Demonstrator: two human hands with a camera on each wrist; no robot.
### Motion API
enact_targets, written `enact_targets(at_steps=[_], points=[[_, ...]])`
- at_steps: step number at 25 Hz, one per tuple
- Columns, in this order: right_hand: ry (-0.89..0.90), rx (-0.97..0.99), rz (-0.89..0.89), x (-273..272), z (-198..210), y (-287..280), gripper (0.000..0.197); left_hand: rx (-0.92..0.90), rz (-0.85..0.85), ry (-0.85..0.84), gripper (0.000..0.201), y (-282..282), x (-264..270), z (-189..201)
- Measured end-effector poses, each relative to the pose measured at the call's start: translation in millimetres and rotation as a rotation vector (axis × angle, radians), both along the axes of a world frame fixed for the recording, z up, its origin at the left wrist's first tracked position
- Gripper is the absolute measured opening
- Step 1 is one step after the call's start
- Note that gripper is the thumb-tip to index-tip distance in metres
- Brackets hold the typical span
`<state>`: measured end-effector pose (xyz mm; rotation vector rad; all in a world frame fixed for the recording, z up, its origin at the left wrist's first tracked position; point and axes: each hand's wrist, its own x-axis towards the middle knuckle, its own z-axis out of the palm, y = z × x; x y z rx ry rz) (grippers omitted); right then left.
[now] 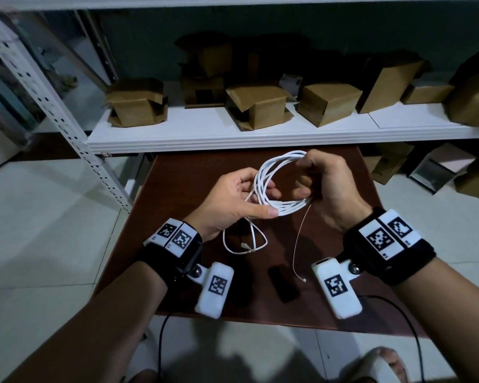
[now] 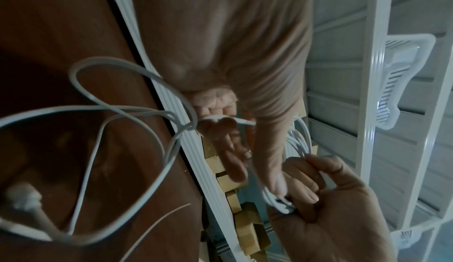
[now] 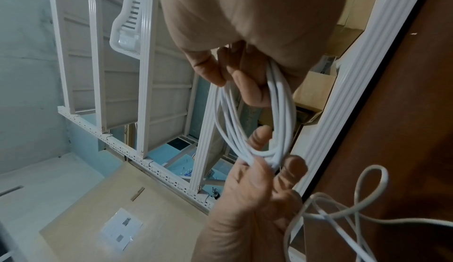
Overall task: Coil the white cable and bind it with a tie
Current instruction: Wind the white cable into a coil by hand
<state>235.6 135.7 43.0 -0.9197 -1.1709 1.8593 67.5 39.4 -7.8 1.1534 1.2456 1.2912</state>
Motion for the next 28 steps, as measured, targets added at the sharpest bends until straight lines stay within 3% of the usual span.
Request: enact_targets(at_steps=[2, 5, 9, 12, 15, 19, 22, 25, 28], points=[[0.003, 0.020, 0.000, 0.2, -0.3, 0.8, 0.031, -0.049, -0.021, 0.177, 0.058, 2.7, -9.2, -7.0], [-0.002, 0.041, -0.002, 0.3, 0.5, 0.0, 0.041, -0.053, 0.048, 0.585, 0.031, 7.3, -25.0, -20.6], [0.059, 0.012, -0.076, 2.5, 6.5, 3.1, 0.030, -0.120, 0.045, 0.900, 0.028, 4.1, -45.3, -27.6], [0.145, -0.034, -0.203, 13.0, 18.0, 16.5, 0.032, -0.234, 0.086, 1.054, 0.025, -3.4, -71.1, -38.8], [0.178, -0.052, -0.250, 24.7, 23.7, 27.1, 0.033, -0.342, 0.124, 1.085, 0.021, -8.7, -84.3, -46.6], [0.163, -0.038, -0.251, 23.3, 19.4, 25.1, 0.033, -0.535, 0.005, 1.247, 0.013, -6.4, -77.2, -49.1], [0.151, -0.028, -0.222, 17.2, 15.0, 20.1, 0.028, -0.615, -0.034, 1.270, 0.053, -1.2, -66.6, -48.7], [0.122, -0.020, -0.158, 12.7, 11.4, 14.8, 0.024, -0.472, 0.071, 1.245, 0.084, 3.8, -54.1, -40.4], [0.085, 0.005, -0.098, 9.1, 8.1, 10.1, 0.025, -0.298, 0.198, 1.112, 0.125, 3.4, -43.7, -26.0]])
